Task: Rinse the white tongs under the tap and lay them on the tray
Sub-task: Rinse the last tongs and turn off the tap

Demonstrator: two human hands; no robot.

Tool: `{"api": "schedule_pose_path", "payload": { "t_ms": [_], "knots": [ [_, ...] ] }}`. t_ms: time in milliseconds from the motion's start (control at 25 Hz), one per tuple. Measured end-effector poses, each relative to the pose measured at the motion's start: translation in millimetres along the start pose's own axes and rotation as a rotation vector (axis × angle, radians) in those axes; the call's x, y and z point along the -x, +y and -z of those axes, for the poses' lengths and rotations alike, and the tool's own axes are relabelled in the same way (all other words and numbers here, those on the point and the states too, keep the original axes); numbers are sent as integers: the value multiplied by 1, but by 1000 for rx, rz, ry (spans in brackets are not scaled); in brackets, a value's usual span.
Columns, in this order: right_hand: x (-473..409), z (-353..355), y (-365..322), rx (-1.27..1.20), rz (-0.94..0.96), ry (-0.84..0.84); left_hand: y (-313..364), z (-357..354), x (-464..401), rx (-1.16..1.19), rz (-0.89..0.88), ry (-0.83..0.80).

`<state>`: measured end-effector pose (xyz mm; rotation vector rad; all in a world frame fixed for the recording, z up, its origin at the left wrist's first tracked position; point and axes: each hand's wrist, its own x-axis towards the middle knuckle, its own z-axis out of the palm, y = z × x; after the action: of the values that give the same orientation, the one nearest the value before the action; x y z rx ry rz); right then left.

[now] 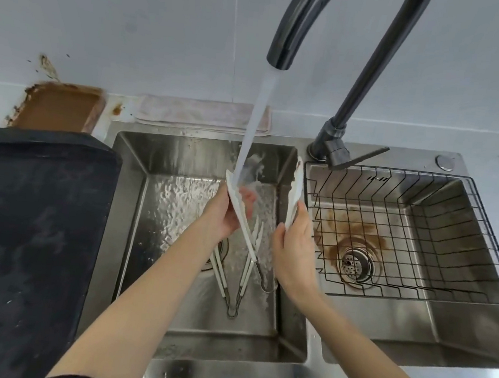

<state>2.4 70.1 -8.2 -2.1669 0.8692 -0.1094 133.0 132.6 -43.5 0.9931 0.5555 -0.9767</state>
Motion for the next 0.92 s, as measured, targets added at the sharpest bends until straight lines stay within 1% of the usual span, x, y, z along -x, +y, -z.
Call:
{"api": "schedule_pose_path", "payload": {
  "t_ms": [80, 160, 240, 320, 520, 600, 680, 800, 920],
  "knots": [
    [0, -1, 0, -1, 51, 14, -3, 1, 0, -28, 7, -7],
    [0, -1, -2, 2, 84, 12, -5, -2, 1, -136, -51, 20],
    [0, -1, -4, 6, 131, -7, -5, -7, 1, -210, -138, 104],
    [1, -3, -6, -1, 181, -19, -5, -11, 0, -224, -200, 198],
    [-5, -8, -3, -91, 195, -31, 0, -14, 2, -371, -229, 391],
    [-7, -8, 0, -194, 143, -80, 5, -12, 4, -359, -207, 396],
    [-12, -9, 2, -260, 63, -124, 8, -8, 10, -285, -196, 348],
    [-30, -15, -3, -417, -128, -197, 13, 4, 21, -179, -226, 282],
    [-49, -26, -18, -672, -322, -248, 20, 15, 32, -213, -294, 263]
  ]
}}
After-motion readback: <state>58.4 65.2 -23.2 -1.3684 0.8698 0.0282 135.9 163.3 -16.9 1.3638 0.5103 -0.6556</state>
